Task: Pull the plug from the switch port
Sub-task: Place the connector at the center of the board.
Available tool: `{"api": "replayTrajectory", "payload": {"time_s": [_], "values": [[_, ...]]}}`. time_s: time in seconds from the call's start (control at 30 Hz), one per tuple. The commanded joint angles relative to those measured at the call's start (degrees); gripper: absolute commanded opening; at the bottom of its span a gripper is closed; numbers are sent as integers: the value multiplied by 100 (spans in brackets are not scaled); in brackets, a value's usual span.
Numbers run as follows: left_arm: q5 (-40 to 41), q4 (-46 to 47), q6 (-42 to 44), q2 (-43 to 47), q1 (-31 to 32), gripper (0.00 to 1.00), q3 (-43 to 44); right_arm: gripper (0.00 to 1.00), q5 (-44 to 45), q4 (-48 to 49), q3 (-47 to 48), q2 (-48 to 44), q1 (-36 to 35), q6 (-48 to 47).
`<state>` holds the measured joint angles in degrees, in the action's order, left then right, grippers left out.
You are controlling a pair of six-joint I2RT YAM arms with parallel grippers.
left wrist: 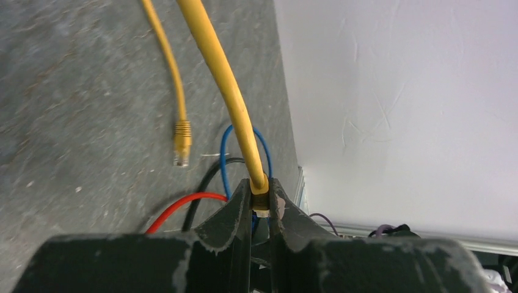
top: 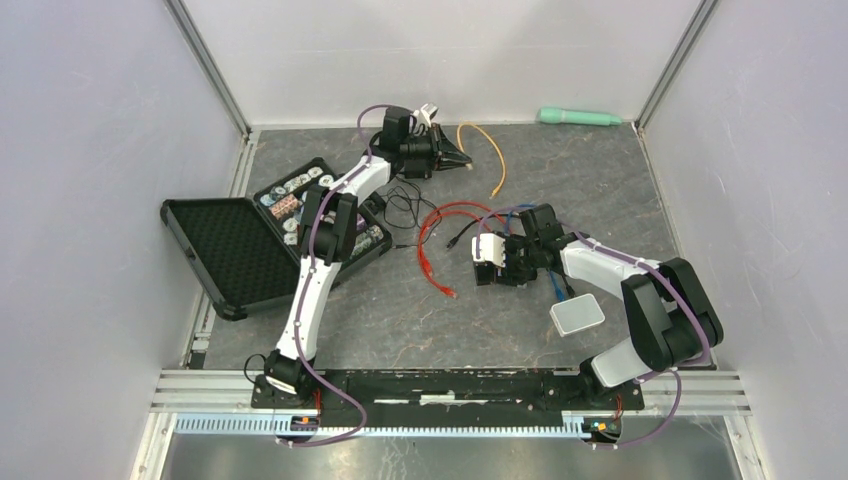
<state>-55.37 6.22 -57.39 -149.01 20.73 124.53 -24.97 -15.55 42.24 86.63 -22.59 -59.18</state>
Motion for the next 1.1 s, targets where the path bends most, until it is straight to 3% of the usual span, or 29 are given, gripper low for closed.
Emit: {"api": "replayTrajectory", "payload": {"time_s": [0.0,0.3,0.63,0.87,1.07], "values": [[285,-575,691,47,-15,11,-43,11,203,-306,-208,93,5,54],[875,-2150,1879,-144,-6,44,631,11,209,-340,-194,46,3,62],[1251,-2593,2559,334,-8,83,657,10,271,-269,-355,-177,-9,-143],[1547,-3005,3130,969,-7,95,546,11,526,-538,-374,-323,-96,-809],[2056,-3101,3801,1932,24,100,-41,12,843,-563,-482,-597,-175,-1597]]}}
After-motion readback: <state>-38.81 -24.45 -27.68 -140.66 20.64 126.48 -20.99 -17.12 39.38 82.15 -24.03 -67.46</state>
